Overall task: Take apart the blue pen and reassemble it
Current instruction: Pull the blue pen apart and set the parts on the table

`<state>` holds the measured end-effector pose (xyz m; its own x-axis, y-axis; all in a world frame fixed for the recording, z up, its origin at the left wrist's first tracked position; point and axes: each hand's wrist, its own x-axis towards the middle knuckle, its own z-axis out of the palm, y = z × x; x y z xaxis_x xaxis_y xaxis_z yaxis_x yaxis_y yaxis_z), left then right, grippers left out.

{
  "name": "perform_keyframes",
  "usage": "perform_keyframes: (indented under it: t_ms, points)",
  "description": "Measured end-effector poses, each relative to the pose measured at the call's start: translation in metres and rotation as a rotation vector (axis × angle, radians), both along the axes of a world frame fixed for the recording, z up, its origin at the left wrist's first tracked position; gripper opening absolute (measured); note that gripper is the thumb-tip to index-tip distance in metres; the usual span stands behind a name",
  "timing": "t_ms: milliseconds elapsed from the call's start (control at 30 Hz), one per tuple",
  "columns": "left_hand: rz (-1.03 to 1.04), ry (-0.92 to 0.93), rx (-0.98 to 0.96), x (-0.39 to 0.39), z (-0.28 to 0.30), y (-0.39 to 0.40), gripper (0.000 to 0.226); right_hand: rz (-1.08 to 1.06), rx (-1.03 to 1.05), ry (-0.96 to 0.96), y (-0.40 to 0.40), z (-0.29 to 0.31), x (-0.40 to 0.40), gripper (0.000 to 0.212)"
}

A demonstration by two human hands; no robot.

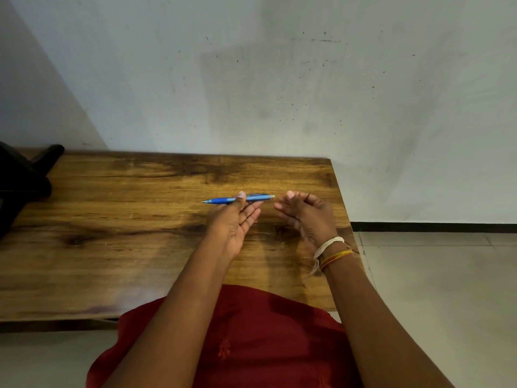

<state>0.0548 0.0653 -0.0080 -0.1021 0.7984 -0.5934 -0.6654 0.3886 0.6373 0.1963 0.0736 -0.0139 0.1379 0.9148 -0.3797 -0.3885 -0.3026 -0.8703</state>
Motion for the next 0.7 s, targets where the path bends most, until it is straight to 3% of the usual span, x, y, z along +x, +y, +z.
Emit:
perform_keyframes:
  t_ms: [167,433,567,700]
  points:
    - [0.009,-0.012,-0.003,-0.008,0.001,-0.001,0.016,-0.1,-0.036,-0.553,0.018,-0.019,0.022,0.013]
    - [0.029,-0.021,-0.009,-0.017,-0.004,0.001,0.01,-0.072,0.067,-0.978,0.033,-0.037,0.018,0.01]
    - [0.028,-0.02,-0.012,-0.022,-0.005,0.002,0.009,-0.041,0.002,-0.992,0.037,-0.035,0.019,0.014]
    - [0.032,-0.033,-0.021,-0.021,-0.003,0.003,0.01,-0.172,-0.115,-0.743,0.031,-0.022,0.01,0.013]
